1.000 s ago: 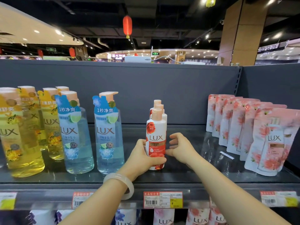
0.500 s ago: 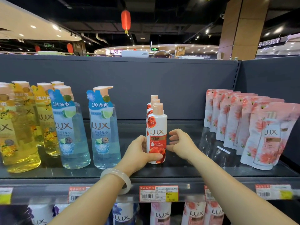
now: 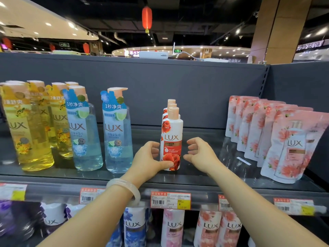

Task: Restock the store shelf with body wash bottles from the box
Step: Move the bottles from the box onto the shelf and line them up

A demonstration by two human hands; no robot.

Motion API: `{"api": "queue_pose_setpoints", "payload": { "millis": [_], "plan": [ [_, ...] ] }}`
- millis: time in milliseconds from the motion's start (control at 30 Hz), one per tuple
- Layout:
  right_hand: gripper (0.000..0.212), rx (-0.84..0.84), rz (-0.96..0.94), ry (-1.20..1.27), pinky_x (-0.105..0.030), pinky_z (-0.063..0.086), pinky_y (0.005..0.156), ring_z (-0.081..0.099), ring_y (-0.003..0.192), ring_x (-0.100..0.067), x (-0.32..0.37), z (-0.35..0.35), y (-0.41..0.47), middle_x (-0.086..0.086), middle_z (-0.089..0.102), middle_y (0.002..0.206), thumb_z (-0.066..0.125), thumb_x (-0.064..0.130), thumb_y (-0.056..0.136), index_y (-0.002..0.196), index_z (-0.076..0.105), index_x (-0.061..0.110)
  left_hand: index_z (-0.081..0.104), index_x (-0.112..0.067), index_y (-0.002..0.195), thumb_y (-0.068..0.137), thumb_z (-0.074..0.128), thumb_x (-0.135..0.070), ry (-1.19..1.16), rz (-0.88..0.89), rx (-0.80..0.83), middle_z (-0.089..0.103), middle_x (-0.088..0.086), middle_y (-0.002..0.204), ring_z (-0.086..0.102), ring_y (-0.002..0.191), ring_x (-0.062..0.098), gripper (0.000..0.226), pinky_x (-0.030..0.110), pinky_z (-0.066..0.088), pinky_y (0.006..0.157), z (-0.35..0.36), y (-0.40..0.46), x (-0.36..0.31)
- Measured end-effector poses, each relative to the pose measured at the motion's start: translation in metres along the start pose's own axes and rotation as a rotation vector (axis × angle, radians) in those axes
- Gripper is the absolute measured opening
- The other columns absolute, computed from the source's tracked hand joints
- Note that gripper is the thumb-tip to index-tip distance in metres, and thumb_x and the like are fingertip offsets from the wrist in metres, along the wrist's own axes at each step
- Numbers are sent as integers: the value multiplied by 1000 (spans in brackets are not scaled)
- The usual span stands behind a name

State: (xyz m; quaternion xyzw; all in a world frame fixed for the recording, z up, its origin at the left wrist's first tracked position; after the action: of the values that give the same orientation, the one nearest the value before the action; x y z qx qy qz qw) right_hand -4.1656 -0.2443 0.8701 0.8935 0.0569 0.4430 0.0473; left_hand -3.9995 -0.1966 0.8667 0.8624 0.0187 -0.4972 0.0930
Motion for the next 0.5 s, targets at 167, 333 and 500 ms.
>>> {"api": "queue_pose_setpoints", "payload": {
  "millis": [167, 333, 500],
  "plan": [
    [32, -373, -232, 231, -25, 51, 88, 56, 92, -8, 19, -25, -29, -2, 56, 113, 58, 6, 89, 117, 50, 21, 51, -22, 120, 76, 76, -24, -66, 172, -275, 57, -7, 119, 55, 110, 7, 51, 17, 44, 95, -19, -36, -9],
    [35, -414, -602, 400, -17, 49, 75, 57, 83, -8, 68, 1, -79, -1, 56, 100, 59, 1, 86, 103, 50, 31, 54, -29, 99, 76, 75, -12, -27, 396, -455, 60, -15, 99, 57, 92, -4, 35, 5, 42, 84, -33, -72, -4],
    [24, -184, -798, 198, -22, 46, 76, 54, 83, -13, 107, 80, -118, 2, 51, 93, 54, -1, 76, 97, 60, 8, 61, -14, 101, 74, 66, -8, 219, 348, -377, 60, -5, 96, 56, 91, 8, 28, 21, 43, 77, -55, -102, 33]
  ]
}}
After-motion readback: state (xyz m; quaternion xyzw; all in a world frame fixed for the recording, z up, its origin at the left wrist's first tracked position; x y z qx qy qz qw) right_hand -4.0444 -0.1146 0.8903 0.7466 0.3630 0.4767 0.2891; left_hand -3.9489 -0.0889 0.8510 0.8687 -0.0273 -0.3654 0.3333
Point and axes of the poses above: each hand's wrist, its own y-axis towards the middle knuckle, its own z-axis out of the palm, x = y × z, the point moved 8 cm from there along y, towards the middle knuckle
